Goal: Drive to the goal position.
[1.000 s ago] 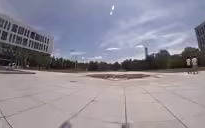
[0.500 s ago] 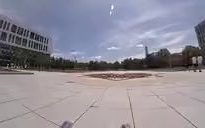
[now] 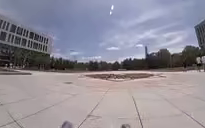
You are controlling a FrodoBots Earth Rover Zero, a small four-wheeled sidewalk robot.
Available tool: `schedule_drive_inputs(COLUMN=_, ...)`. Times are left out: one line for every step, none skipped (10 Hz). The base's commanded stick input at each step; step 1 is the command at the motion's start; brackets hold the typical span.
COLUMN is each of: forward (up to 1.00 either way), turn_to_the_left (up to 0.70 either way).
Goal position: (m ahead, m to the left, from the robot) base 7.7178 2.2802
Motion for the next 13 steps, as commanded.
schedule_drive_inputs(forward=0.70, turn_to_the_left=0.00)
schedule_drive_inputs(forward=0.70, turn_to_the_left=0.00)
schedule_drive_inputs(forward=0.70, turn_to_the_left=0.00)
schedule_drive_inputs(forward=0.70, turn_to_the_left=0.00)
schedule_drive_inputs(forward=0.70, turn_to_the_left=0.00)
schedule_drive_inputs(forward=0.70, turn_to_the_left=0.00)
schedule_drive_inputs(forward=0.70, turn_to_the_left=0.00)
schedule_drive_inputs(forward=0.70, turn_to_the_left=0.00)
schedule_drive_inputs(forward=0.70, turn_to_the_left=0.00)
schedule_drive_inputs(forward=0.70, turn_to_the_left=0.00)
schedule_drive_inputs(forward=0.70, turn_to_the_left=0.00)
schedule_drive_inputs(forward=0.70, turn_to_the_left=0.00)
schedule_drive_inputs(forward=0.70, turn_to_the_left=0.00)
